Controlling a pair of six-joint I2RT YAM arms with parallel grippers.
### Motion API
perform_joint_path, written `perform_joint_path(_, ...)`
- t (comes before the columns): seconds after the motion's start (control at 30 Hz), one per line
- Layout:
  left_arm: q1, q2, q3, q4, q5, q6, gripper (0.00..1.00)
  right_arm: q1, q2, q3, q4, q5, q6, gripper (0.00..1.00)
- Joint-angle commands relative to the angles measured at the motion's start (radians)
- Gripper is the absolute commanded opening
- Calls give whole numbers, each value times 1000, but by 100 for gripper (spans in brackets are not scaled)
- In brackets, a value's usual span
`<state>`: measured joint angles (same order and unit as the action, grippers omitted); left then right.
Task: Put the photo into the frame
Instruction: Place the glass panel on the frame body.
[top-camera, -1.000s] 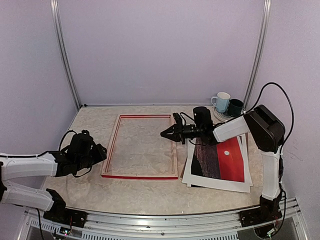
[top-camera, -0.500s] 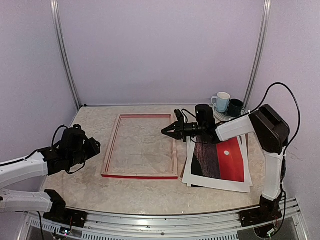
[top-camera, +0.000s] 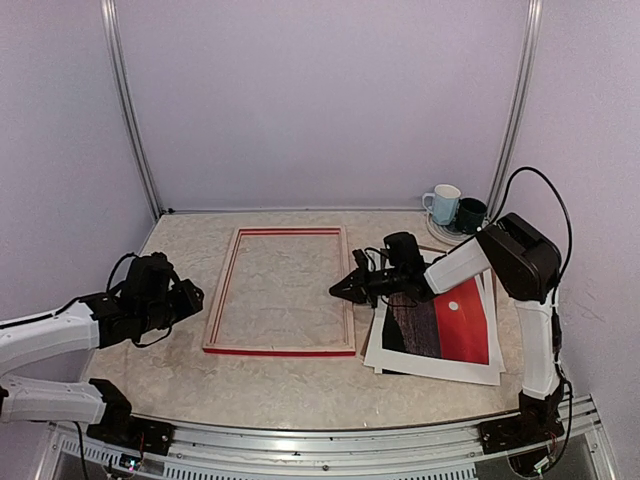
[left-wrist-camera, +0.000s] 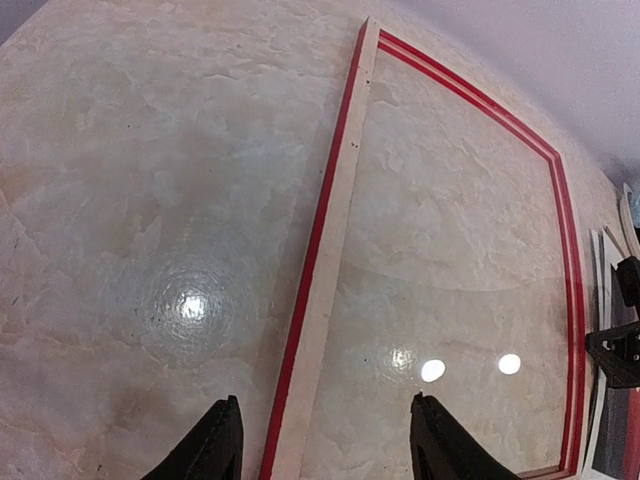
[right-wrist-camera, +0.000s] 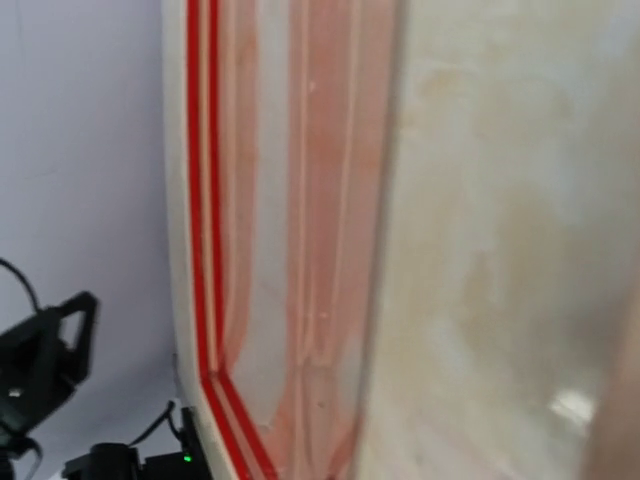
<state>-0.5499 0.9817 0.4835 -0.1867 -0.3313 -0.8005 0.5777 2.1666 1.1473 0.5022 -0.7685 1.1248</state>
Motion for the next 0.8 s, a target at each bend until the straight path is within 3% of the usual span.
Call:
perform_joint_path(0.0, 11, 51, -6, 60, 73, -3, 57, -7, 3, 17, 101, 0, 49, 0)
perform_joint_path(0.23, 11, 70, -22, 92, 83, -21, 57, -12, -17, 60, 207, -65, 162, 0)
perform_joint_path(0.37, 11, 67, -22, 91, 85, -28, 57, -12, -57, 96, 390, -97, 251, 0)
perform_joint_path(0.47, 11, 48, -28, 93, 80, -30, 57, -20, -90, 108, 494, -99, 226, 0)
perform_joint_path(0.6, 11, 25, -34, 87, 59, -34, 57, -36, -55, 68, 334, -64, 131, 0)
perform_joint_path(0.77, 16, 42, -29, 86, 39, -48, 57, -50, 54, -32, 364, -36, 205, 0)
